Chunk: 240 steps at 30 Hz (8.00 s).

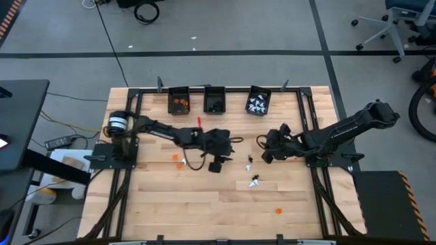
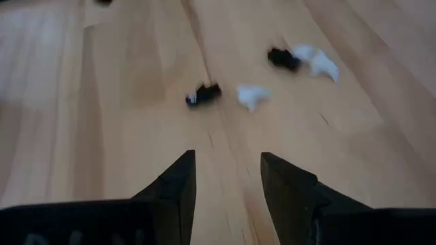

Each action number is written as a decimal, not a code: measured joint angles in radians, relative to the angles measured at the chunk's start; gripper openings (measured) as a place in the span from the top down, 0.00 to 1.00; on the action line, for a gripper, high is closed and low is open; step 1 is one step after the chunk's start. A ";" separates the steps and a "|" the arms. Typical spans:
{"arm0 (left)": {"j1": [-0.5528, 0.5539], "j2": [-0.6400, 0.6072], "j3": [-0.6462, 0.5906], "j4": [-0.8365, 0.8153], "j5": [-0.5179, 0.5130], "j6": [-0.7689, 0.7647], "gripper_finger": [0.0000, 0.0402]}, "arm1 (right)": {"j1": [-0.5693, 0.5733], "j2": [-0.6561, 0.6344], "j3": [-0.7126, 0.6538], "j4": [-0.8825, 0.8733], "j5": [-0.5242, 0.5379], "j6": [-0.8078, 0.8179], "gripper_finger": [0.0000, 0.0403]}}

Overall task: Sort Halloween decoration
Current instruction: Put the orange pumpkin toy into the left black basket

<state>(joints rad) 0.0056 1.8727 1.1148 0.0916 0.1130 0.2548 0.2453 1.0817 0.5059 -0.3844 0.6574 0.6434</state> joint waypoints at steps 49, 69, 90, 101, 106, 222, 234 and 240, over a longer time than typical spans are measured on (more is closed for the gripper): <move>-0.169 -0.813 -1.107 0.331 -0.456 -0.402 0.53 | -0.129 0.395 0.018 0.833 -0.152 -0.598 0.59; -0.172 -0.794 -1.107 0.262 -0.351 -0.488 0.52 | -0.128 0.380 0.017 0.831 -0.167 -0.595 0.59; -0.173 -0.792 -1.109 0.276 -0.308 -0.584 0.92 | -0.119 0.380 0.017 0.811 -0.181 -0.596 0.59; -0.173 -0.791 -1.071 0.306 -0.322 -0.458 0.98 | -0.115 0.380 0.017 0.810 -0.178 -0.595 0.59; -0.173 -0.791 -1.065 0.310 -0.330 -0.414 1.00 | -0.115 0.380 0.017 0.810 -0.177 -0.591 0.59; 0.195 -0.597 -0.733 0.183 -0.197 -0.238 0.89 | -0.212 0.776 0.167 1.216 -0.386 -0.637 0.59; 0.201 -0.674 -0.744 0.120 -0.333 -0.266 0.89 | -0.303 1.042 0.472 1.218 -0.554 -0.700 0.56; 0.201 -0.767 -0.744 0.032 -0.382 -0.293 0.89 | -0.343 1.146 0.593 1.213 -0.611 -0.696 0.45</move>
<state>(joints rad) 0.2066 1.1059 0.3710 0.1239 -0.2694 -0.0386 -0.0980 2.2273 1.0992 0.8283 0.0468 -0.0528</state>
